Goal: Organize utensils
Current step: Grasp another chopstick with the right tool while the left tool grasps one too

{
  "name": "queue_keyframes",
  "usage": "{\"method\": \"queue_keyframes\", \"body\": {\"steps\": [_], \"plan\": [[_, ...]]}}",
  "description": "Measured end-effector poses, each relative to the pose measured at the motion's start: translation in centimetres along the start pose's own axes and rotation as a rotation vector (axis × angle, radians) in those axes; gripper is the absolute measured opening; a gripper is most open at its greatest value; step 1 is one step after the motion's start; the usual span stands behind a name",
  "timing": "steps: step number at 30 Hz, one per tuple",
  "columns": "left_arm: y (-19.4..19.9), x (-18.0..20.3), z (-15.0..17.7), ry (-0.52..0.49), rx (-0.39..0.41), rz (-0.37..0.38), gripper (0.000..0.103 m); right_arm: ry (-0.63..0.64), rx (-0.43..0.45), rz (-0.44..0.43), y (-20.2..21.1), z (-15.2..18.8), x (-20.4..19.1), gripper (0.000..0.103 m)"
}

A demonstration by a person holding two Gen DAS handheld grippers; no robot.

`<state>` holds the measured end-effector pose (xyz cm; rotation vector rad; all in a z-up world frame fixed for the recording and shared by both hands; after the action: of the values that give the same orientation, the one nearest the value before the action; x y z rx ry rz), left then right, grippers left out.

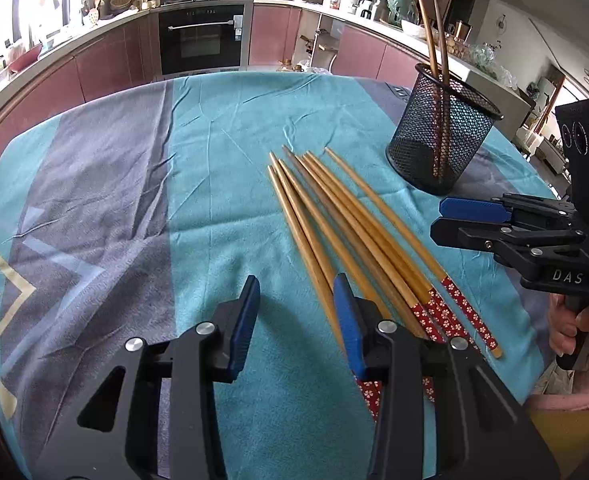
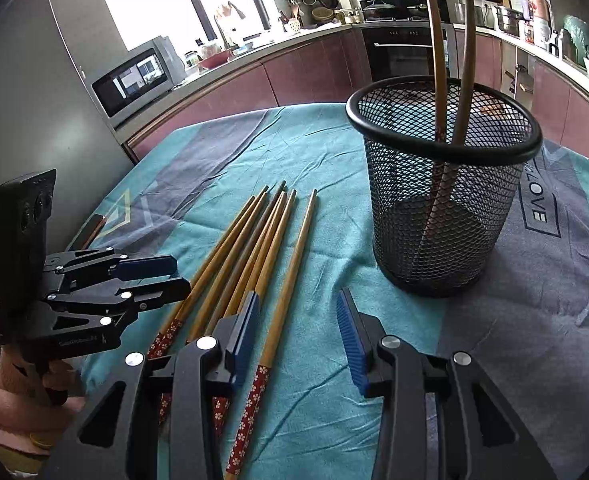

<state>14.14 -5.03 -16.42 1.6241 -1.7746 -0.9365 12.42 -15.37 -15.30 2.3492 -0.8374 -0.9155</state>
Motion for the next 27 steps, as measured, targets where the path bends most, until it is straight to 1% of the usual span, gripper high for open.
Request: {"method": "queue_keyframes", "body": {"steps": [7,10,13,16,18,20,27], "plan": [[-0.2,0.1,0.1,-0.004,-0.002,-0.004,0.037,0.011,-0.011,0.022,-0.7,-0.1,-0.1,0.039],[-0.4,0.1,0.0,0.005,-0.015,-0.008,0.038,0.017,-0.017,0.032,-1.1,0.0,-0.2,0.039],[-0.5,0.1,-0.1,-0.004,-0.014,-0.024,0.037,0.023,-0.024,0.036,-1.2,0.0,-0.2,0.038],[-0.7,0.1,-0.1,-0.013,-0.013,-0.036,0.033,0.035,-0.035,0.053,-1.6,0.1,-0.3,0.036],[-1.0,0.0,0.0,-0.027,-0.02,-0.059,0.026,0.041,-0.046,0.065,-1.9,0.2,-0.2,0.034],[-1.1,0.0,0.0,-0.037,-0.017,-0.072,0.025,0.05,-0.053,0.08,-2.2,0.2,-0.3,0.033],[-1.4,-0.1,-0.2,-0.032,-0.015,-0.068,0.024,0.084,-0.067,0.123,-2.7,-0.1,-0.3,0.029]]}}
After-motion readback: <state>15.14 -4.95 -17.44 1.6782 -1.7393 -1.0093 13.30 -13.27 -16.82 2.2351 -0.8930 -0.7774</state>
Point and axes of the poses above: each gripper's, at about its wrist camera, not at the fingertips, and y roughly against the way its jaws point, x to its right, z to its underside, the point moved 9 cm from there along -y, roughly the way its jaws point, and after that the axes turned 14 degrees about -z, right-handed, at the moved point
